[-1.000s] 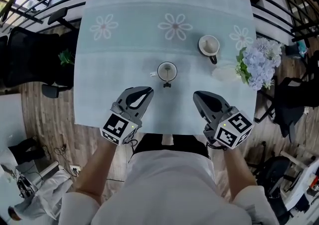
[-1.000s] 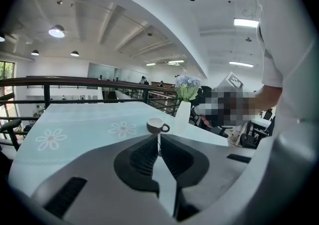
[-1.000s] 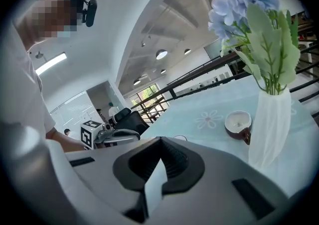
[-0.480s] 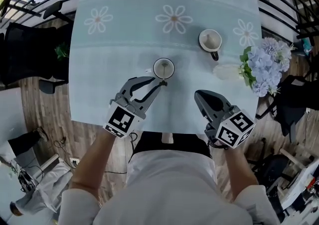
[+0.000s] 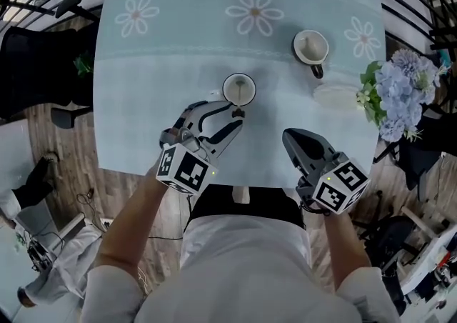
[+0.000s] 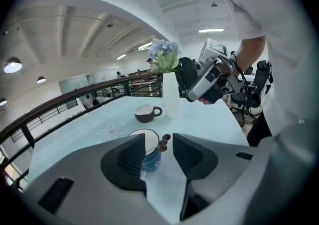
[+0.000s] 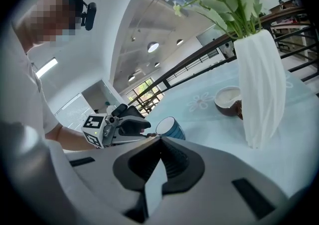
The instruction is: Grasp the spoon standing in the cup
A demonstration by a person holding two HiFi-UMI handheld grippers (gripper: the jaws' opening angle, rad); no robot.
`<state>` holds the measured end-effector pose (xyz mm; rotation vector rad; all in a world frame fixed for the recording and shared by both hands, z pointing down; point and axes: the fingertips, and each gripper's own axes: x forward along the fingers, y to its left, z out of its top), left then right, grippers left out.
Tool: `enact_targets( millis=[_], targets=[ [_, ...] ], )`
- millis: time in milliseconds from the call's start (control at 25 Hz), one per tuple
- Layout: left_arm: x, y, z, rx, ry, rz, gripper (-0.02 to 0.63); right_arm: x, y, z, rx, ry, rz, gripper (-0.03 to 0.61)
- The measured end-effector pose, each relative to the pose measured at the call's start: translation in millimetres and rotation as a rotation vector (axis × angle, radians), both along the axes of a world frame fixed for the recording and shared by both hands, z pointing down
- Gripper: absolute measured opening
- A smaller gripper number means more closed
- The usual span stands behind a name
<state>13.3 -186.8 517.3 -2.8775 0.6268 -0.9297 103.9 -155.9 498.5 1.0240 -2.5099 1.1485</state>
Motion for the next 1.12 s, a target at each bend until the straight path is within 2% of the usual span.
enact_targets(
  millis=[320, 600, 880, 1120],
  targets=[
    [6, 1, 15, 0.126, -0.104, 0.074, 0.175, -5, 8, 12, -0.028, -0.01, 0.001, 0.02],
    [11, 2, 23, 0.219, -0.157, 0.119, 0.173, -7, 15, 24, -0.053, -0.014, 0.001, 0.02],
    [18, 3, 26, 0.321, -0.22, 0.181, 0.122, -2, 19, 26, -0.058, -0.005, 0.006, 0.02],
    [20, 1, 24, 0.349, -0.226, 0.186, 0.089, 0, 18, 26, -0.055, -0.001, 0.012, 0.02]
  ],
)
